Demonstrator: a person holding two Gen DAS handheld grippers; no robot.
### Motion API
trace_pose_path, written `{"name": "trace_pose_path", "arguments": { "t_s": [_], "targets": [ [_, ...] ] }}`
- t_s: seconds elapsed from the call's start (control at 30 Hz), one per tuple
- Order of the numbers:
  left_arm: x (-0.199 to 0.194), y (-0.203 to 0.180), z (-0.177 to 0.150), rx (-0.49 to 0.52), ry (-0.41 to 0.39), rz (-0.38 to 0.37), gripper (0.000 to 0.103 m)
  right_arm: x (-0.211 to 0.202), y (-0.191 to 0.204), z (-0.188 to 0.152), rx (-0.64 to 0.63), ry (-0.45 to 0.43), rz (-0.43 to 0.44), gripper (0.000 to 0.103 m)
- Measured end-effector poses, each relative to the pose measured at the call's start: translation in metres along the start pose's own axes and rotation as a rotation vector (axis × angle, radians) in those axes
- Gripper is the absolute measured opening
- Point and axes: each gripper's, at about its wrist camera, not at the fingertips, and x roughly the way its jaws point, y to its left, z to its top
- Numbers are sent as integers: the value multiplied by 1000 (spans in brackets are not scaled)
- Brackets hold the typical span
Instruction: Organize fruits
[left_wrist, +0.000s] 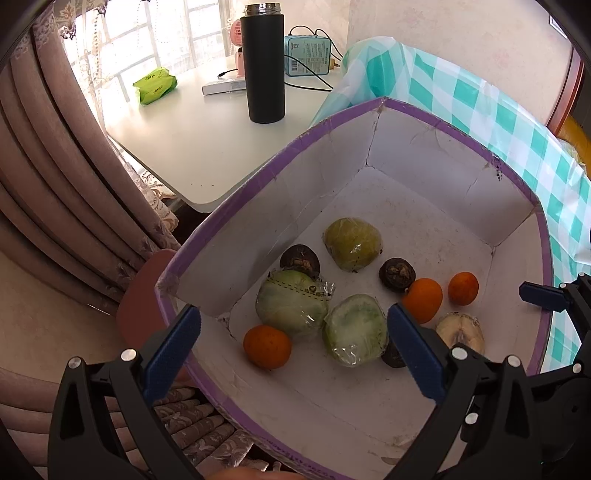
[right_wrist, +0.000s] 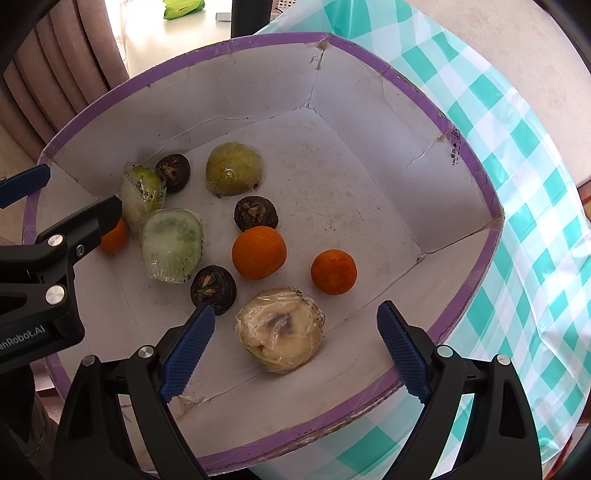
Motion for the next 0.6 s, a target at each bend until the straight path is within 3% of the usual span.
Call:
{"name": "trace_pose_path", "arguments": {
  "t_s": [0.27,0.4,0.5,0.6],
  "targets": [
    [1,-2,0,-7,8,2,101,0,0,0,0,-5,5,86],
    [-1,-3,0,-14,-8,47,101,-1,-1,0,7,-13,16,86],
    [-6,-9,2,6,-17,136,101,-4,-4,-1,24,-32,41,86],
    [-23,-18,4,4,-78,299,101,-13,-14,-4,71,-88,109,86]
  ]
}}
